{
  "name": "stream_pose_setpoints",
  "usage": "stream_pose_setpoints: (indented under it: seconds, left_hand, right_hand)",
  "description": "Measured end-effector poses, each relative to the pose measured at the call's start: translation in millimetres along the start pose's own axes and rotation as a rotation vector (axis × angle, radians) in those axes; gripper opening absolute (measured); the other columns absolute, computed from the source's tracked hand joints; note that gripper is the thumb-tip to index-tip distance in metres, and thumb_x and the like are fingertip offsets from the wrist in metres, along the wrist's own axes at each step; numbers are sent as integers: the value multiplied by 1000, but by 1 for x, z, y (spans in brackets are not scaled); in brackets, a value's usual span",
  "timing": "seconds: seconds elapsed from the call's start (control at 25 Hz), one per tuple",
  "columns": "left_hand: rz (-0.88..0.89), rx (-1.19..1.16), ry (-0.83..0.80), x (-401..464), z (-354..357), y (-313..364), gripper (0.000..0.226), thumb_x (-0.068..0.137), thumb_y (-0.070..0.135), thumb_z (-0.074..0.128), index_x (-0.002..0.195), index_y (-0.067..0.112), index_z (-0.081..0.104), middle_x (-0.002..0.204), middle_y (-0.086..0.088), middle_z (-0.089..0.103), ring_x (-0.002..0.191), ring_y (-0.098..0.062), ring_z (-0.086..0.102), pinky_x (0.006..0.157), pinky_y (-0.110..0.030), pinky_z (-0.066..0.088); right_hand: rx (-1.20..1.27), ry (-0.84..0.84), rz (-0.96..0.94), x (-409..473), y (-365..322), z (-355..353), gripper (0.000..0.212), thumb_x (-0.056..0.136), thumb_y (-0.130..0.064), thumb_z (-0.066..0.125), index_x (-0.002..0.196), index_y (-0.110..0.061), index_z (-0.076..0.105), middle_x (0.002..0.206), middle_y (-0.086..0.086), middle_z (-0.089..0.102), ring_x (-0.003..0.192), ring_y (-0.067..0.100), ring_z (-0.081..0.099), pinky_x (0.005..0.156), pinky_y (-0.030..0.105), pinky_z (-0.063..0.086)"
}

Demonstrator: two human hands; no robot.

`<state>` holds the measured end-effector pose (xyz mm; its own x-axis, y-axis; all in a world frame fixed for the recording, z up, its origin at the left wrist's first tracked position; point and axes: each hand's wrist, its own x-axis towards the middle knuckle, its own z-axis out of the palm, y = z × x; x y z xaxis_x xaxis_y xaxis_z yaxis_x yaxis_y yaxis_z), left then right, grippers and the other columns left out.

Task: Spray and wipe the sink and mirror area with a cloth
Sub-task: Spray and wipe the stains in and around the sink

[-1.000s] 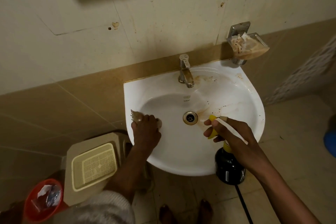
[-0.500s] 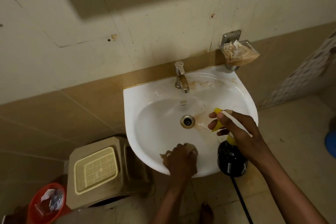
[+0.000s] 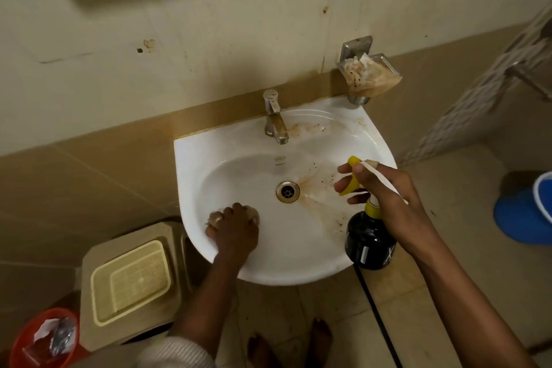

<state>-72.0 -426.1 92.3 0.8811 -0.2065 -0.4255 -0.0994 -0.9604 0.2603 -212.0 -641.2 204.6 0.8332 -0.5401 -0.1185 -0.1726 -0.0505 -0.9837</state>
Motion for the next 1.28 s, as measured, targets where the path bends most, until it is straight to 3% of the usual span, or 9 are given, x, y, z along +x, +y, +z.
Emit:
stream_pose_setpoints:
  seconds: [0.24,0.4,0.6,0.72,0.88,1.0,1.12,1.2,1.28]
  left_hand:
    - [101,18,-256,-33,29,44,58,93,49,42,133,8,33,136,-18,37,127,-42,38,107,-54,31]
    - [207,-67,-471,-67,18,78,53,99,27,49,144,7,30,139,-15,32,135,-39,30,113,-50,30]
    - [165,-291,-513,-91,11,90,52,98,36,46,142,9,35,141,-15,36,134,-35,35,111,-52,33]
    - [121,-491,-401,-112,20,88,55,87,55,45,130,20,39,129,-3,43,125,-25,42,106,-46,36]
    - [218,-727,-316,-152,36,64,25,91,51,50,106,33,43,113,9,44,112,-16,45,101,-48,41]
    - [257,-998,-295,-186,29,50,23,93,47,57,111,33,51,110,8,56,104,-11,57,93,-47,49]
    - [92,-1075,-2,-180,23,37,23,95,43,56,114,33,50,113,11,52,101,-5,55,83,-36,53]
    - [-54,-1027,219,-163,29,24,22,96,39,55,114,30,46,117,5,45,109,-16,48,91,-43,50]
    - [-68,-942,309,-155,44,18,23,95,44,54,110,29,44,116,4,42,114,-21,42,98,-52,45]
  right_hand:
    - [2,37,46,-11,8,-5,37,99,-43,55,107,-16,79,95,12,81,95,24,77,81,39,63]
    - [28,85,32,-14,2,-16,36,101,-39,55,106,-13,78,95,15,80,90,21,77,76,32,62]
    - [29,123,36,-11,-5,-27,32,106,-31,53,108,-12,78,97,17,80,91,21,77,76,33,62]
    - [26,115,32,-5,-10,-28,34,107,-32,52,110,-10,77,98,15,80,93,24,77,78,34,61]
    - [20,95,5,3,-19,-25,37,107,-36,52,112,-8,76,101,16,80,94,24,77,76,29,61]
    - [22,86,-10,7,-28,-22,36,106,-39,52,108,-13,77,101,15,80,93,23,78,76,29,63]
    - [24,73,-15,6,-30,-20,35,107,-36,50,108,-13,76,101,18,79,94,26,77,77,31,64]
    - [33,71,-11,4,-29,-20,35,107,-35,51,108,-12,77,101,19,79,94,29,77,78,34,63]
    - [37,74,-2,0,-27,-20,36,107,-34,52,109,-9,77,101,21,79,95,32,77,79,35,63]
